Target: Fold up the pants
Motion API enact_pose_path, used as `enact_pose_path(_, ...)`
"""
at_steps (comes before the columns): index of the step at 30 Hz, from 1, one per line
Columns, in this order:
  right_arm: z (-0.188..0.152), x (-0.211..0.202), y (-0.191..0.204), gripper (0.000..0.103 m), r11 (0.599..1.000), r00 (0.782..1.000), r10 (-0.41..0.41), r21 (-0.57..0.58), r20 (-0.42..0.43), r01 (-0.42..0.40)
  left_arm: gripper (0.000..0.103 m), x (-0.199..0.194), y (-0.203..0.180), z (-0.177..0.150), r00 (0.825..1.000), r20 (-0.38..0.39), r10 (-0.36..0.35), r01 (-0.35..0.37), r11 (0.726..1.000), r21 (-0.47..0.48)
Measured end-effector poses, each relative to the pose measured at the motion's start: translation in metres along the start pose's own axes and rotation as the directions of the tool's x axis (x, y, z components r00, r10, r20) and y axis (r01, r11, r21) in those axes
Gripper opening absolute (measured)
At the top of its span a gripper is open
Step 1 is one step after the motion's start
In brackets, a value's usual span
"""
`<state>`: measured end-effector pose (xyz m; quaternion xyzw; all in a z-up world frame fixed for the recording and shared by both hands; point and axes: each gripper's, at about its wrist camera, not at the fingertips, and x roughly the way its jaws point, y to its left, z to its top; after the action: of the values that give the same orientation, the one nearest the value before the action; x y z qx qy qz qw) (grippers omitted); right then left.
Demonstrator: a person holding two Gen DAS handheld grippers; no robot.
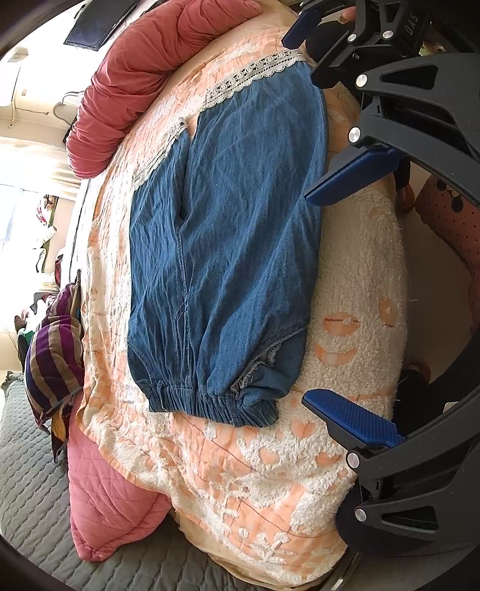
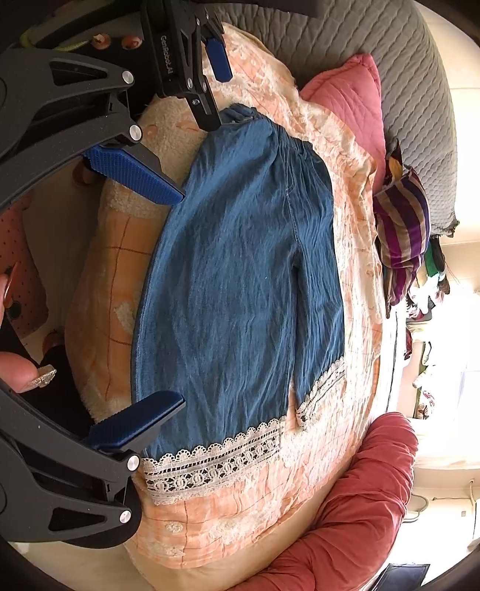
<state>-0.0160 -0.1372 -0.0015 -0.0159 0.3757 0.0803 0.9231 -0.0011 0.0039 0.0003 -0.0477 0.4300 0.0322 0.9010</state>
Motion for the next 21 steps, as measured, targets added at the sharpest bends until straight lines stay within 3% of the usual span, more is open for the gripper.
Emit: enact_pose_path(21,0.0027,-0.0021,0.0033,0.095,1.0,1.0,-0.006,-0.006,0.018,0.006,0.099,0.0,0.0014,0.0029,1.0,0.009,0.006,-0.006,1.0,0.0)
